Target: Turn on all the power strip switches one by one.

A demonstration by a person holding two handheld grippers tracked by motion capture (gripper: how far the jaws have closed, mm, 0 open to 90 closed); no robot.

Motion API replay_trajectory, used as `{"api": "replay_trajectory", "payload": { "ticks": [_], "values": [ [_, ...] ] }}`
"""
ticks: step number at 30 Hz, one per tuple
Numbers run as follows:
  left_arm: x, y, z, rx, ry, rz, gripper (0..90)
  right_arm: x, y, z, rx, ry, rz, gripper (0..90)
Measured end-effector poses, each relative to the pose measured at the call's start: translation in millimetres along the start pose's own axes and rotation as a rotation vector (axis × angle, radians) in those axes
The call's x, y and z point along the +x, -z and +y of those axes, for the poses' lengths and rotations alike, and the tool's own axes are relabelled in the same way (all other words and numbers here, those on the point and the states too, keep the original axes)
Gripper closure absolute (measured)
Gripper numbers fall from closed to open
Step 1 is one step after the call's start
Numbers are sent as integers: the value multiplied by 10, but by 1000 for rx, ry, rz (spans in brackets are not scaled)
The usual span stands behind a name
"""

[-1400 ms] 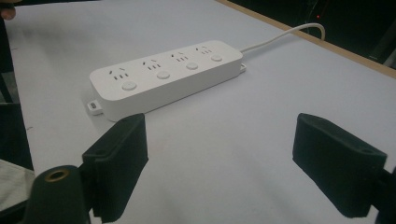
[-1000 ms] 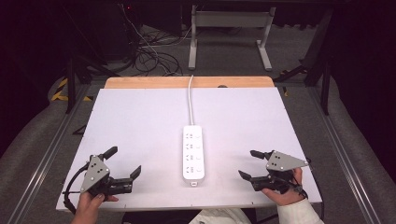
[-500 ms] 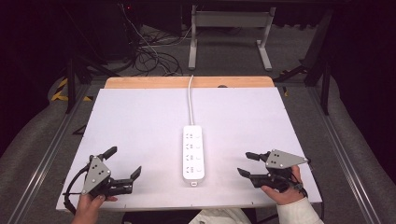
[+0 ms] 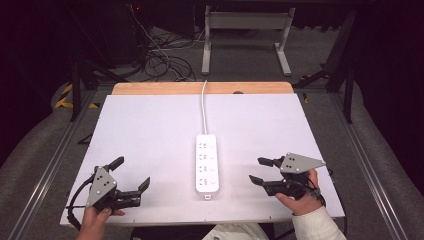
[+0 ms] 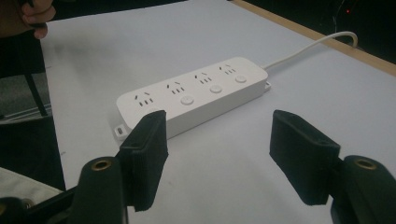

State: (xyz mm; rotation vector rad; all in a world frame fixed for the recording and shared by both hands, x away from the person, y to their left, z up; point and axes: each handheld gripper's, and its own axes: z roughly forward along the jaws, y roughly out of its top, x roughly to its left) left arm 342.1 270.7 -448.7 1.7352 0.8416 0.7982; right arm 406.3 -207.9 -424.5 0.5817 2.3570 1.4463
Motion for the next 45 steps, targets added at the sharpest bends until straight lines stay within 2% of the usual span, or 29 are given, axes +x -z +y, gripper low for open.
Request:
{"api": "replay_trajectory", "payload": {
  "ticks": [3,10,20,24,27,28,30,37,39,45],
  "values": [
    [4,2,1,3,-5,-2,12,12,-64,94,5,4,12,376],
    [7,2,0,1,-8,-2,12,24,-181,173,36,-11,16,376],
    [3,-1,-1,3,-4,-4,12,68,-312,290,43,16,42,378],
    [1,-2,-2,4,-3,-3,12,90,-344,321,56,28,71,500],
    [2,-1,-3,4,-3,-3,12,103,-336,347,69,39,95,706],
    [2,-1,-3,4,-2,-3,12,111,-333,361,83,40,90,792],
    [5,-1,-2,4,-6,-4,12,126,-340,391,107,39,95,897],
    [3,-1,-4,8,6,-4,12,197,-471,477,160,7,127,900],
    [4,-1,-3,7,3,-5,12,205,-487,484,164,16,144,900],
    [7,-3,-4,8,0,0,12,245,-620,526,198,33,151,900]
  ]
}}
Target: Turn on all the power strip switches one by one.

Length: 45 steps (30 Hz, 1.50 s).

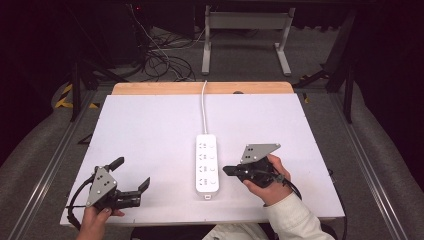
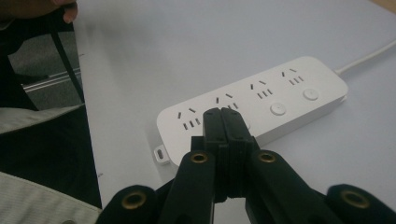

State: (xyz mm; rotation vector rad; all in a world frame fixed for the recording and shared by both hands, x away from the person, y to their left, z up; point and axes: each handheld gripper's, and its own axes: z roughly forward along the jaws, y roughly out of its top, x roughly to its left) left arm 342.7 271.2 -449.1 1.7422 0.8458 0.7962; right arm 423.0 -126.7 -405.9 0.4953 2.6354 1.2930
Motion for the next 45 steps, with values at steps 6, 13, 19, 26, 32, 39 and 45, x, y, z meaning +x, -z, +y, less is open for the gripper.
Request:
{"api": "replay_trajectory", "payload": {
  "ticks": [6,13,19,26,32,39,45],
  "values": [
    [2,2,-1,0,5,-4,12,30,-162,46,44,23,-3,900],
    [5,2,-2,-1,7,-5,12,49,-334,49,76,47,-1,900],
    [7,2,-1,0,5,-6,12,49,-467,20,110,56,2,900],
    [4,5,-2,-2,11,-5,12,54,-594,-16,143,59,16,900],
    [6,6,-2,-2,12,-7,12,76,-652,-40,162,65,30,900],
    [5,4,-2,1,5,-9,12,81,-679,-41,181,65,41,900],
    [0,4,0,0,1,-8,12,84,-686,-44,186,66,41,900]
  ]
}}
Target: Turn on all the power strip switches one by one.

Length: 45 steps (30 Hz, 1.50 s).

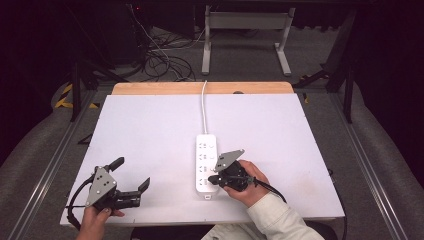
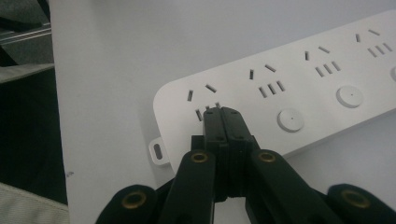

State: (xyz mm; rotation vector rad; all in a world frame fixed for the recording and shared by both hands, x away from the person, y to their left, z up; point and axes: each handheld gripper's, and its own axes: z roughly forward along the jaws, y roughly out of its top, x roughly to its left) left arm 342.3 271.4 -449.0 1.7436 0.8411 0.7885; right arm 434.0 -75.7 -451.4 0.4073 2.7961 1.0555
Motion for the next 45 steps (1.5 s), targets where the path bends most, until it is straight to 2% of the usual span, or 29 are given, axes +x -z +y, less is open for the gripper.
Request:
{"api": "replay_trajectory", "payload": {
  "ticks": [3,7,18,23,34,38,45],
  "values": [
    [-2,-1,1,0,-2,-1,12,9,-4,4,4,7,-6,900],
    [-1,1,1,0,-1,-1,12,-4,-6,11,15,-12,4,900],
    [-8,1,2,1,-2,-6,12,-10,-12,21,36,-20,8,900],
    [-10,-2,2,1,-3,-5,12,-39,-20,43,55,-35,25,900],
    [-13,-4,1,5,-3,-7,12,-10,-33,85,88,-36,5,900],
    [-20,-4,1,10,0,-10,12,-34,-41,89,98,-52,11,900],
    [-13,-2,2,6,-2,-7,12,-30,-35,82,85,-47,8,900]
  ]
}}
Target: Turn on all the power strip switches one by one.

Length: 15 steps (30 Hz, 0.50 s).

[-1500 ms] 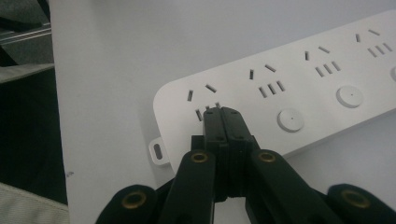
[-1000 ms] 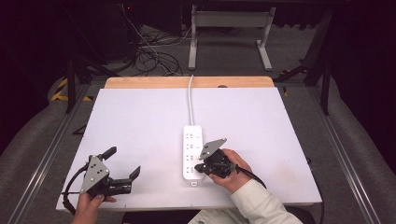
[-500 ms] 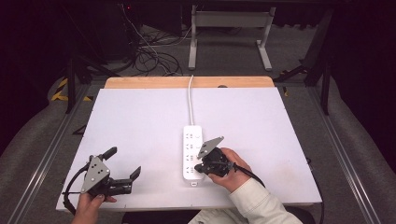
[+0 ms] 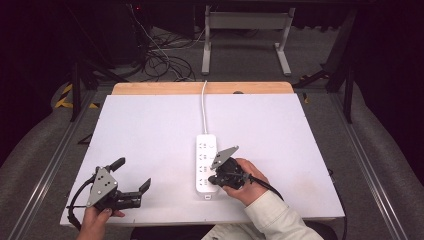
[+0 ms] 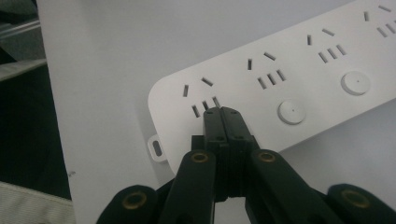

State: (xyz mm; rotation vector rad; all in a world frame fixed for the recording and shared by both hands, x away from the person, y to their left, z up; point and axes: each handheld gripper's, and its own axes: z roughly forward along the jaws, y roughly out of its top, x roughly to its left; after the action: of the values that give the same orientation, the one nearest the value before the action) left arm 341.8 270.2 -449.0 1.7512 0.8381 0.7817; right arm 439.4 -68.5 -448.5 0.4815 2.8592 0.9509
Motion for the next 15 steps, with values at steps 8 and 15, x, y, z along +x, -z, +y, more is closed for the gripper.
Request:
{"api": "replay_trajectory", "payload": {
  "ticks": [8,15],
  "values": [
    [22,2,-5,-1,11,-7,12,2,231,-10,-210,32,-24,900],
    [8,-2,-1,-3,2,-2,12,30,292,-9,-266,56,-51,900]
  ]
}}
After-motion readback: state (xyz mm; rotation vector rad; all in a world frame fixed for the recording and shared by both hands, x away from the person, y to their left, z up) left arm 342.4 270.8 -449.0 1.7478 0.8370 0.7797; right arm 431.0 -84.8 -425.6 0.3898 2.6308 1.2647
